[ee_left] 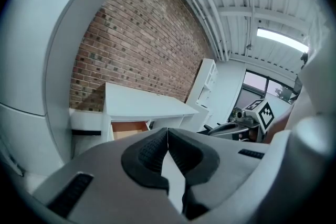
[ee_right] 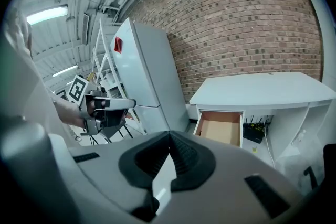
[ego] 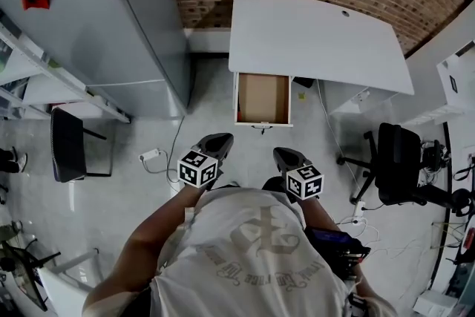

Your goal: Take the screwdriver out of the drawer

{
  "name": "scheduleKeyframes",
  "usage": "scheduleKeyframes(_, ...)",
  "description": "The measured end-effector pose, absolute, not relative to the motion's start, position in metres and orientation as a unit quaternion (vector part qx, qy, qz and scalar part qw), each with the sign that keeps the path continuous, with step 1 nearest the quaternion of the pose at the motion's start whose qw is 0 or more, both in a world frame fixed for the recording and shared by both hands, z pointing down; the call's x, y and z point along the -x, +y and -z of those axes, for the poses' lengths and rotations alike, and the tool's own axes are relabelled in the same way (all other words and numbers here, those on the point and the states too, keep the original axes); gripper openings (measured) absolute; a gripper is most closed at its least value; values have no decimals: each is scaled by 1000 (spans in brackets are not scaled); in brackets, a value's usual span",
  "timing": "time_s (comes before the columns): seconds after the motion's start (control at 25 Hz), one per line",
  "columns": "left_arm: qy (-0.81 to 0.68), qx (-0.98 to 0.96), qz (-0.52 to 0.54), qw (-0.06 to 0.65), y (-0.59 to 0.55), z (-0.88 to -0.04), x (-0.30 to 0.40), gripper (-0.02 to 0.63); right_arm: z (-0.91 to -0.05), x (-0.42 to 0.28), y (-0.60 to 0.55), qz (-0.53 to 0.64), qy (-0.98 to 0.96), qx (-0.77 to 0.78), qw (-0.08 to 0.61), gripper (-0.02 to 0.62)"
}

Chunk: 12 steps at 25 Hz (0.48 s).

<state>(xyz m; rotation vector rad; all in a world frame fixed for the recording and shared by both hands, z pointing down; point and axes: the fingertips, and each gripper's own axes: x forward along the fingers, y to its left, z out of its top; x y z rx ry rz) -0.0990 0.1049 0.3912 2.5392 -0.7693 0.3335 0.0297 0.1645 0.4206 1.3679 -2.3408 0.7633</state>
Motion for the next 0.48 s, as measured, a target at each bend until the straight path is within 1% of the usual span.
scheduleKeyframes(0.32, -306, -915, -122, 231, 91, -395, 128, 21, -429, -22, 155, -271, -819, -477, 171, 23)
scheduleKeyframes(0.48, -316, -909, -124, 243, 94, -402, 135, 21, -434, -15, 152, -282, -826, -457, 170, 23)
